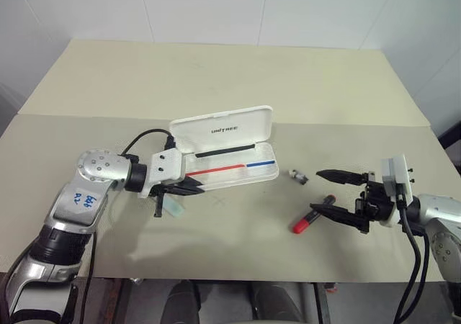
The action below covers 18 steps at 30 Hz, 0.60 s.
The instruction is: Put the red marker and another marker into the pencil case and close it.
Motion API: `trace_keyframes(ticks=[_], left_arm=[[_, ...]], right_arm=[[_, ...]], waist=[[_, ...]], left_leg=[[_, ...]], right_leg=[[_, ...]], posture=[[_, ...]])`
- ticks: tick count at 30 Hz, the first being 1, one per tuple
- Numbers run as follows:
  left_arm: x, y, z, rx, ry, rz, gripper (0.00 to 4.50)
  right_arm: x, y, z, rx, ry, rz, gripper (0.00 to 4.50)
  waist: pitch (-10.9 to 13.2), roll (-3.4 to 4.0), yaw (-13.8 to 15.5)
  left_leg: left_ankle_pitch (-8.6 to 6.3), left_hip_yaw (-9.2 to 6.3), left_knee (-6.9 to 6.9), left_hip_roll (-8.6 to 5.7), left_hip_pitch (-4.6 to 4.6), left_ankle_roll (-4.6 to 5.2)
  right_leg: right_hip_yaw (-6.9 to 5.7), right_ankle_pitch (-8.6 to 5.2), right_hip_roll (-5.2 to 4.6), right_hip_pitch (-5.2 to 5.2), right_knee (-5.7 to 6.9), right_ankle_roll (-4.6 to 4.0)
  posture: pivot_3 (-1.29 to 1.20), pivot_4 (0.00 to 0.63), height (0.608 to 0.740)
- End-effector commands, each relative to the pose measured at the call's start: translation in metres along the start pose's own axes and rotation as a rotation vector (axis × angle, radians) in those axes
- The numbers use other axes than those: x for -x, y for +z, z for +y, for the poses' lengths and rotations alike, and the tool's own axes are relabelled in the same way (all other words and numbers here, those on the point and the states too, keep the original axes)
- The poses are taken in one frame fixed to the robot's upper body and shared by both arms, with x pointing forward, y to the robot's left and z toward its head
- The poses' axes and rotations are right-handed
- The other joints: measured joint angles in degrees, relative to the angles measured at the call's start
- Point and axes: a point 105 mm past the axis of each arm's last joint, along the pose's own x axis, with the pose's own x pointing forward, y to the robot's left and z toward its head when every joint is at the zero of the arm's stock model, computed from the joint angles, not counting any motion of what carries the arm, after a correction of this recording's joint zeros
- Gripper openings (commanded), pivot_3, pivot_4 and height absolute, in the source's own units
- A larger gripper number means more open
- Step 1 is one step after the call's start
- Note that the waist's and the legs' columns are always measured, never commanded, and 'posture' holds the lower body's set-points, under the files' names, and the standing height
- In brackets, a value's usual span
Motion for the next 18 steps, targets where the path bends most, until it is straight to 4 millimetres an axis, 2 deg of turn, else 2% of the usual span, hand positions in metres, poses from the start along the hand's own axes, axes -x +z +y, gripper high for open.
trace_keyframes(ticks=[1,8,18], left_arm=[[0.000,0.010,-0.010,-0.040,-0.009,-0.010,0.02],[-0.015,0.008,-0.027,-0.071,-0.062,0.003,0.02],[-0.026,-0.010,-0.042,-0.070,-0.097,0.077,0.02]], right_arm=[[0.009,0.010,-0.002,0.034,-0.024,-0.007,4.50],[0.018,0.010,0.004,0.023,-0.028,-0.005,4.50],[0.020,0.009,0.004,0.020,-0.051,0.005,4.50]], waist=[[0.00,0.00,0.00],[0.00,0.00,0.03],[0.00,0.00,-0.07]], left_leg=[[0.00,0.00,-0.01,0.00,0.00,0.00],[-0.02,0.00,-0.12,0.00,-0.02,0.02],[-0.04,0.01,-0.14,0.01,-0.01,0.03]], right_leg=[[0.00,0.00,0.00,0.00,-0.02,0.00],[-0.01,0.00,0.00,0.01,-0.21,0.00],[0.01,-0.01,0.00,0.01,-0.25,-0.04]], posture=[[0.00,0.150,0.740],[0.00,0.150,0.740],[0.00,0.150,0.740]])
